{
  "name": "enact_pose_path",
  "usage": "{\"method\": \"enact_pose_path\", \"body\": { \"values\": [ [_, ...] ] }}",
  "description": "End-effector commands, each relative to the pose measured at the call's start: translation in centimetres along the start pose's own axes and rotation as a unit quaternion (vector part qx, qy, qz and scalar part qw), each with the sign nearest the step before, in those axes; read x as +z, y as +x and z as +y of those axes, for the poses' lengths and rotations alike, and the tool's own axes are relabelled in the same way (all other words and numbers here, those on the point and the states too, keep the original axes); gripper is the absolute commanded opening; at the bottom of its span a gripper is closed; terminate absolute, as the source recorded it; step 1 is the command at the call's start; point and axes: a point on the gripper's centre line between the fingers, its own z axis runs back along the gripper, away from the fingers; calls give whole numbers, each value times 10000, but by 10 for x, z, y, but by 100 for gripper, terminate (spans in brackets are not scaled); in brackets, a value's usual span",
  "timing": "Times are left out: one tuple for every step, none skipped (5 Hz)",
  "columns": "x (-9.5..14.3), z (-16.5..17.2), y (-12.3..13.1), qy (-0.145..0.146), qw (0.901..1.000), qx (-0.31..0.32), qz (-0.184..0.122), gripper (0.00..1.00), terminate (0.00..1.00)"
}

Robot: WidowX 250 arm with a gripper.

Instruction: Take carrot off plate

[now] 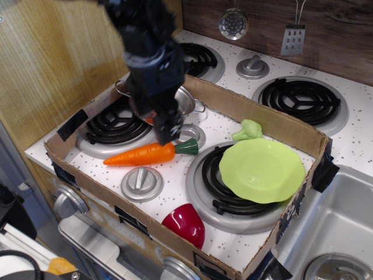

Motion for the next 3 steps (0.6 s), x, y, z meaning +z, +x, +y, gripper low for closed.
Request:
{"method": "enact_pose_path", "body": {
  "values": [
    [29, 1, 31, 197, 9996, 72, -187, 100, 0],
    [29, 1, 31, 197, 9996, 72, -187, 100, 0],
    [29, 1, 31, 197, 9996, 72, -187, 100, 100]
  ]
}}
